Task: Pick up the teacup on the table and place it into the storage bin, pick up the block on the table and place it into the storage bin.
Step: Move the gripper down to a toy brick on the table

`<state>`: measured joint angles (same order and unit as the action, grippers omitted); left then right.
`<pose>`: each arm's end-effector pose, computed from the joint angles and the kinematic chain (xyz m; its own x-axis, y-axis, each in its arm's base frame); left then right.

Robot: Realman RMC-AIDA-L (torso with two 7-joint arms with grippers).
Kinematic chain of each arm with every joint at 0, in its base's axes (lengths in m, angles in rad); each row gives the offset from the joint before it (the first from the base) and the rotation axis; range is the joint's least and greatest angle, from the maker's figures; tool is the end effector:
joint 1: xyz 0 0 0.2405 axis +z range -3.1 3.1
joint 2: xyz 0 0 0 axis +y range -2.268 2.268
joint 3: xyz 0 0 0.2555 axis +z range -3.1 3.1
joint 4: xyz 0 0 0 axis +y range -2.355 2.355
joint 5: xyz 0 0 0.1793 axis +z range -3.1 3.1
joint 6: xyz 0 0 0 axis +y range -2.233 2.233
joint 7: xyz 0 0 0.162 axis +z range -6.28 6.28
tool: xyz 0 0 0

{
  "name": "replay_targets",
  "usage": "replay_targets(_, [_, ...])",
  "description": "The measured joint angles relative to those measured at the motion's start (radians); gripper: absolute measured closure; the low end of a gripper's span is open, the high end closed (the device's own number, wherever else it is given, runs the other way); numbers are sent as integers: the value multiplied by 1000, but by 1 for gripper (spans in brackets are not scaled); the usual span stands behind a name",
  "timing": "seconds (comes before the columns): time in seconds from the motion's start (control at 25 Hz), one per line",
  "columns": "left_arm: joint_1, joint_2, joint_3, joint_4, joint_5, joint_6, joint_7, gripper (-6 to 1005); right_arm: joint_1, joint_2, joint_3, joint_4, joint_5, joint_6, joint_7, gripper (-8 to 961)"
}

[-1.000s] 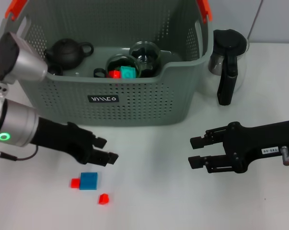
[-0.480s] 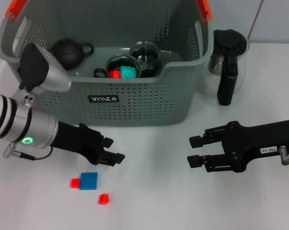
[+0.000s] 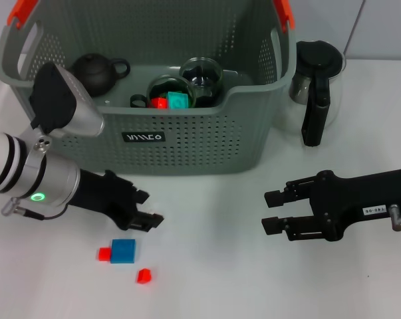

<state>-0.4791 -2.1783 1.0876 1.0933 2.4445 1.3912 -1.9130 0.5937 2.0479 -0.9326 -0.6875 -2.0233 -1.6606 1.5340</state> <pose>-0.2449 0.3093 -0.0472 0.8661 0.4991 -0.0279 0.4730 -0.8362 -0.2775 0.2110 0.2952 -0.0329 0.8684 -0.3774 -0.3216 -0.3679 -0.9253 0.0922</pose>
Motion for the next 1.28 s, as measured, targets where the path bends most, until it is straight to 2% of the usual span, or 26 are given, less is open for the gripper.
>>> replay_targets(0.36, [-25, 1, 78, 77, 125, 44, -123, 432, 2, 0, 0, 0, 0, 1, 2, 391])
replay_targets(0.72, [-50, 0, 224, 156, 221, 66, -302, 432, -1, 0, 0, 0, 0, 1, 1, 390])
replay_targets(1.04, [-83, 0, 348, 156, 277, 65, -434, 431, 0, 0, 0, 0, 0, 1, 0, 390])
replay_targets(1.28, [-90, 0, 397, 152, 305, 47, -502, 431, 0, 0, 0, 0, 0, 1, -2, 390])
